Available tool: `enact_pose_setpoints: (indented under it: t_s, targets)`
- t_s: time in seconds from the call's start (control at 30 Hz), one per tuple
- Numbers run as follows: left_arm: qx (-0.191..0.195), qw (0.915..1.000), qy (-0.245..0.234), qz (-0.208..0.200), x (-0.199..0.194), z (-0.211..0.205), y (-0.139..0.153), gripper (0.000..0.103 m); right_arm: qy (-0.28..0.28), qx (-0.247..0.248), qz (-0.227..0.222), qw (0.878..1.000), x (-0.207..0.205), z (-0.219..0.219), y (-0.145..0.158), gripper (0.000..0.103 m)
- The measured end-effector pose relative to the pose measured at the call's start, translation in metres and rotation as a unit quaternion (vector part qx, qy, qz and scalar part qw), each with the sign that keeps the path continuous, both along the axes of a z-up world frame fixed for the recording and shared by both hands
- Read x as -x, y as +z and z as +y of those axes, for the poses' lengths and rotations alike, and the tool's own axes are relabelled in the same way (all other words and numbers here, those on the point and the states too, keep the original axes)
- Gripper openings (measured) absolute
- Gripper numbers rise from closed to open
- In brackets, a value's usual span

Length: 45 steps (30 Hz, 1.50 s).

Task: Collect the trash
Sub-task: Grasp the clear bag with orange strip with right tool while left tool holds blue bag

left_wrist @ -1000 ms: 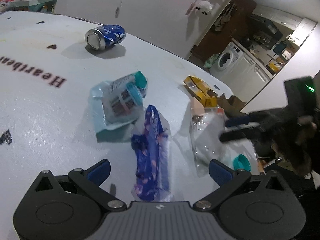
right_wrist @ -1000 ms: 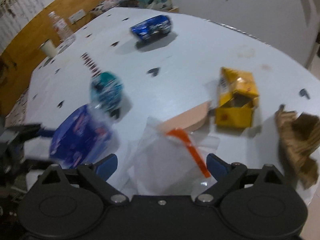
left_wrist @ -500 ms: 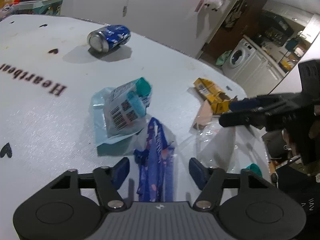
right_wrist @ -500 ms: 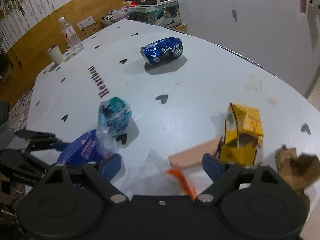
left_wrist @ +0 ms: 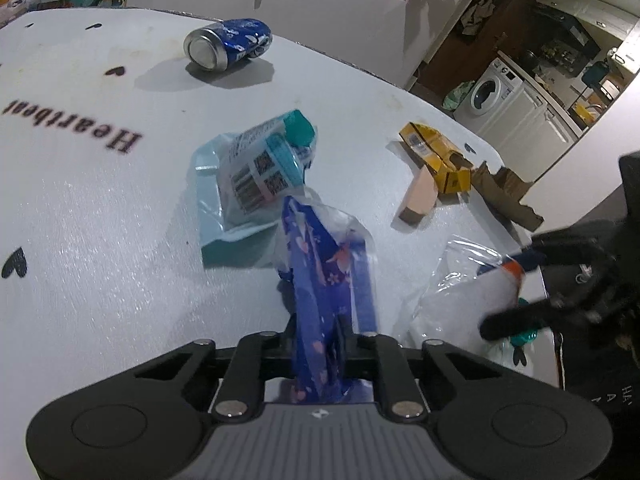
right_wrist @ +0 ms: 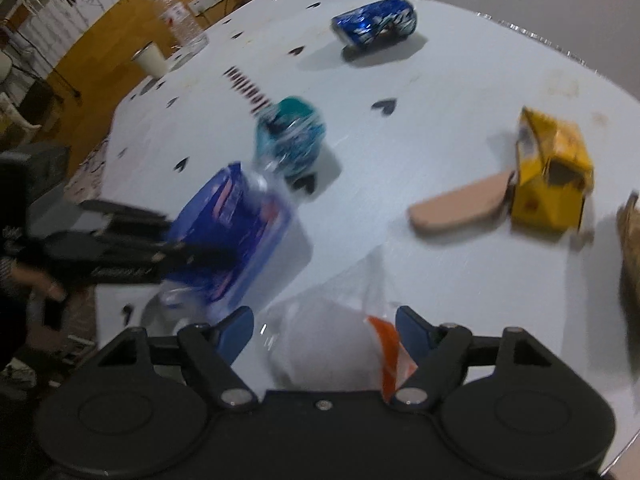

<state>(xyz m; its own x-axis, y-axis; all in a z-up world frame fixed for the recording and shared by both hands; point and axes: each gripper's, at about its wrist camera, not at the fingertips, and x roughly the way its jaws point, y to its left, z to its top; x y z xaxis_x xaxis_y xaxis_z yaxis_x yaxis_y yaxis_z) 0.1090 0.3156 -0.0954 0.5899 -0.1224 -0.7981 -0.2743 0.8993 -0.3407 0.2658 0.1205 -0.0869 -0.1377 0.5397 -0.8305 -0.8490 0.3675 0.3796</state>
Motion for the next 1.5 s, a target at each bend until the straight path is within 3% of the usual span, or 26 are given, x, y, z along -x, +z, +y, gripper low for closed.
enact_pose_setpoints:
  t_s: [0.1, 0.27, 0.4, 0.53, 0.67, 0.87, 1.5]
  targets:
    - [-0.001, 1.0, -0.003, 0.004, 0.005, -0.005, 0.0, 0.011, 0.001, 0.001, 0.026, 1.0, 0.012, -0.012, -0.001, 0.072]
    - [0.002, 0.9999, -0.008, 0.007, 0.019, -0.017, 0.002, 0.01, -0.016, 0.0, 0.071, 0.997, 0.023, -0.026, -0.008, 0.05]
    - [0.006, 0.9999, 0.0, 0.012, 0.029, -0.026, 0.002, 0.01, -0.043, -0.014, 0.101, 0.994, 0.028, -0.031, -0.013, 0.043]
    - [0.008, 0.9999, 0.004, 0.014, 0.036, -0.036, 0.0, 0.009, -0.086, -0.011, 0.104, 0.991, 0.035, -0.033, -0.017, 0.025]
    - [0.001, 0.9998, 0.016, 0.012, 0.044, -0.042, 0.003, 0.008, -0.119, -0.02, 0.115, 0.986, 0.041, -0.036, -0.018, 0.019]
    - [-0.017, 0.9988, 0.046, 0.001, 0.057, -0.044, 0.017, 0.007, -0.128, -0.04, 0.093, 0.987, 0.058, -0.038, -0.004, 0.007]
    - [-0.078, 0.9919, 0.088, -0.049, 0.085, -0.065, 0.094, 0.007, -0.203, -0.098, -0.045, 0.973, 0.093, -0.075, 0.069, 0.006]
